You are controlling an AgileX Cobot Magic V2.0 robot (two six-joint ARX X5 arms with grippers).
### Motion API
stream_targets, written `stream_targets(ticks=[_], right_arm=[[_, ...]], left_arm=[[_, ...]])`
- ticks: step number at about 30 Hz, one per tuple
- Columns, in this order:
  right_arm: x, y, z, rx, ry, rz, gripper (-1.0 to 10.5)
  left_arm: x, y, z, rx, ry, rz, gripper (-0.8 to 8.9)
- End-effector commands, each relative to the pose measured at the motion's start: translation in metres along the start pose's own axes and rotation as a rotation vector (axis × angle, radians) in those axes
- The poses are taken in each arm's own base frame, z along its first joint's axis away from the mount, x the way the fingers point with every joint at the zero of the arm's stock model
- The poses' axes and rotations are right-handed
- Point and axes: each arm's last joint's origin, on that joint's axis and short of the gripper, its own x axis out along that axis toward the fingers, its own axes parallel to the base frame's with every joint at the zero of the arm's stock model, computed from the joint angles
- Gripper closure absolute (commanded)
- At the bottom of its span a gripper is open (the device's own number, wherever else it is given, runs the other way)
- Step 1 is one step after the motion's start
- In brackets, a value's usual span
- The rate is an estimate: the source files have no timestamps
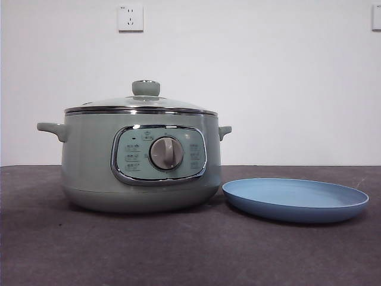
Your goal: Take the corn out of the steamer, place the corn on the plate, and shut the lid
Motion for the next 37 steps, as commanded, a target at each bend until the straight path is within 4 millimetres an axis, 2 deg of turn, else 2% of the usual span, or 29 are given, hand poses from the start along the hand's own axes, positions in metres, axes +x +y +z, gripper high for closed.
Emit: stream_targets(ticks=[1, 3, 4, 6, 7, 8, 9, 10, 17, 22, 29, 37], right_arm=[[0.000, 0.001, 0.001, -0.039, -0.001, 0.005, 9.4], [0.000, 0.001, 0.001, -0.039, -0.002, 0.004, 9.1], [0.000, 0.001, 0.001, -0.038, -0.002, 0.004, 8.5], [0.000, 0.001, 0.001, -0.034, -0.001, -0.002, 6.4], [0.000, 0.001, 0.001, -0.032, -0.001, -0.003, 5.3], [0.000, 0.001, 0.001, -0.031, -0.001, -0.003, 4.2], [0.000, 0.001, 0.001, -0.028, -0.001, -0.003, 3.4], [0.000, 0.001, 0.001, -0.028, -0.001, -0.003, 3.3], [0.000, 0.001, 0.001, -0.029, -0.002, -0.001, 3.2], [0.000, 0.001, 0.001, -0.029, -0.002, -0.001, 3.2], [0.000, 0.001, 0.001, -0.032, -0.005, -0.001, 3.2], [0.000, 0.001, 0.002, -0.040, -0.015, -0.003, 3.2]], left_arm=[[0.000, -0.001, 0.002, 0.031, -0.002, -0.006, 8.13], [-0.001, -0.001, 0.002, 0.031, -0.002, -0.005, 7.65], [-0.001, -0.001, 0.002, 0.031, -0.002, -0.005, 6.87], [-0.001, -0.001, 0.002, 0.031, -0.003, -0.005, 4.08], [-0.001, -0.001, 0.003, 0.032, -0.005, -0.005, 2.91], [-0.001, -0.001, 0.003, 0.034, -0.007, -0.005, 2.18], [-0.001, -0.001, 0.003, 0.037, -0.010, -0.006, 2.16], [-0.001, -0.001, 0.004, 0.040, -0.014, -0.006, 2.16], [0.002, 0.001, 0.012, 0.056, -0.061, -0.008, 2.16], [0.016, 0.012, 0.024, 0.058, -0.076, -0.013, 2.16], [0.056, 0.025, 0.044, 0.119, -0.096, -0.054, 2.17], [0.118, 0.030, 0.080, 0.192, -0.054, -0.001, 2.17]])
